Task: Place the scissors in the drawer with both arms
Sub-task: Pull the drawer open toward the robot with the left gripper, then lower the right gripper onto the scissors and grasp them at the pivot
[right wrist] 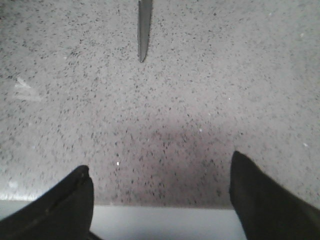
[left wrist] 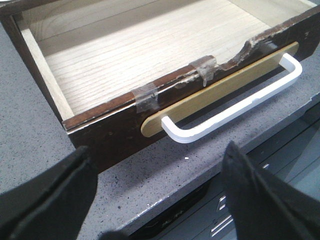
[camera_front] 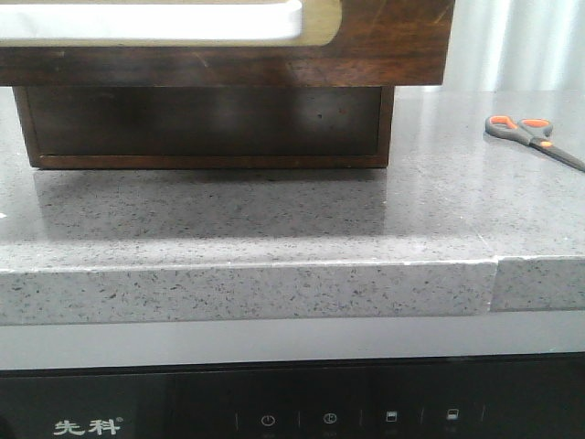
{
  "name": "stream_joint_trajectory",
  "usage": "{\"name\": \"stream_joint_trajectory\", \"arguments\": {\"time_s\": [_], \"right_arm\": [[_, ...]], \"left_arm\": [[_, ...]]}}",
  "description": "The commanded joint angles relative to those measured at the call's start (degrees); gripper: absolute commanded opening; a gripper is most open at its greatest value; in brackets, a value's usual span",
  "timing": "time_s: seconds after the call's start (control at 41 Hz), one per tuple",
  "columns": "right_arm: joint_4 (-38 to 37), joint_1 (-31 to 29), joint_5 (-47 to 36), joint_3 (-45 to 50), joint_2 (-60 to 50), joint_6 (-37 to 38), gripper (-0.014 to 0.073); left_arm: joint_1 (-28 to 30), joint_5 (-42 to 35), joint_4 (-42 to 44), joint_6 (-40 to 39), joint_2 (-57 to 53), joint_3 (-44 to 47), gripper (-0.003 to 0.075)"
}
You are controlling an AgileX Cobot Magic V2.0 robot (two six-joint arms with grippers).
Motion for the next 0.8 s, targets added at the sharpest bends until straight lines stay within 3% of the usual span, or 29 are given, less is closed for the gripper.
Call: {"name": "stream_joint_trajectory", "arguments": {"time_s": [0.0, 0.22, 0.78], "right_arm": [[1.5, -1.7, -0.4, -6.7, 4.9, -0.5, 0.0581], [13.4, -4.7, 3.4, -17.6, 17.8, -9.3, 0.0581], [13.7, -4.7, 6.2, -35.3, 40.3, -10.9, 0.0581]], "left_arm": [[-0.5, -4.0, 0.0, 0.2, 0.3, -2.0, 0.0512], [-0.5, -4.0, 0.0, 0.2, 0.4, -2.0, 0.0512], [-0.5, -4.0, 0.0, 0.2, 0.4, -2.0, 0.0512]]}}
